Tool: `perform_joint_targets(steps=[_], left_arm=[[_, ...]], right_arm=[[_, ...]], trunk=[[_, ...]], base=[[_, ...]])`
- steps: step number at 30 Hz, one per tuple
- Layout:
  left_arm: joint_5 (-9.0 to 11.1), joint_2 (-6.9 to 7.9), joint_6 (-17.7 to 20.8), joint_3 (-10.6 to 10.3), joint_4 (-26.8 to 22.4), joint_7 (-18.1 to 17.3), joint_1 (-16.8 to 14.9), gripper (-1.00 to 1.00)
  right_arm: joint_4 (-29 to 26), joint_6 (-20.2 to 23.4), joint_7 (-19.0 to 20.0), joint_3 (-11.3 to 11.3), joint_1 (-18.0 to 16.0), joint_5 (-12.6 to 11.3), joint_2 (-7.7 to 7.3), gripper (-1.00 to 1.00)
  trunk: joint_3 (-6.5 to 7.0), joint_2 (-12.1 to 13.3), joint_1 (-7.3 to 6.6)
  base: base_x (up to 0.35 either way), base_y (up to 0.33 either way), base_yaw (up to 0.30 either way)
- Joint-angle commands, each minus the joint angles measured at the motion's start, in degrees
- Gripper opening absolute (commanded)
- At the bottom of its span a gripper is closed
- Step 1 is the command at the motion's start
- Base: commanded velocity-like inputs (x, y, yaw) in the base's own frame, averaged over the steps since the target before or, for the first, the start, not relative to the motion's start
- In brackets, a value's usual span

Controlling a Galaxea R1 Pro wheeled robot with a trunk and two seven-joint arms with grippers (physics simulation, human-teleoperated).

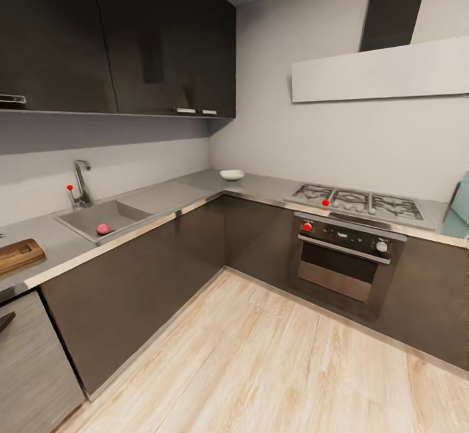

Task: In the kitchen, take the Vidalia onion out of the sink, dice it on the chopping board with the paring knife, put the diced onion into the bowl on the countertop, then place both the paring knife and the chopping board into the sink.

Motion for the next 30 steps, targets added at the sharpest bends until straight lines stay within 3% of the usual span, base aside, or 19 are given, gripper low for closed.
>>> perform_joint_targets(steps=[1, 8, 20, 30], left_arm=[[0.04, 0.0, -0.06, 0.04, -0.08, 0.02, 0.03, 1.0], [0.03, 0.0, -0.08, 0.03, -0.08, 0.02, 0.03, 1.0], [0.01, 0.0, -0.07, 0.04, -0.08, 0.02, 0.03, 1.0], [0.02, 0.0, -0.06, 0.04, -0.08, 0.02, 0.03, 1.0]], right_arm=[[0.02, -0.13, -0.24, 0.05, -0.02, 0.06, 0.01, 1.0], [0.02, -0.13, -0.24, 0.05, -0.02, 0.06, 0.02, 1.0], [0.02, -0.13, -0.24, 0.05, -0.01, 0.06, 0.04, 1.0], [0.02, -0.13, -0.24, 0.05, -0.01, 0.06, 0.02, 1.0]], trunk=[[0.02, -0.02, 0.03], [0.41, -0.02, 0.03], [0.51, -0.02, 0.03], [1.07, -0.02, 0.03]], base=[[0.246, 0.0, -0.197], [0.246, 0.0, -0.177], [0.244, 0.0, -0.027], [0.243, 0.0, -0.175]])
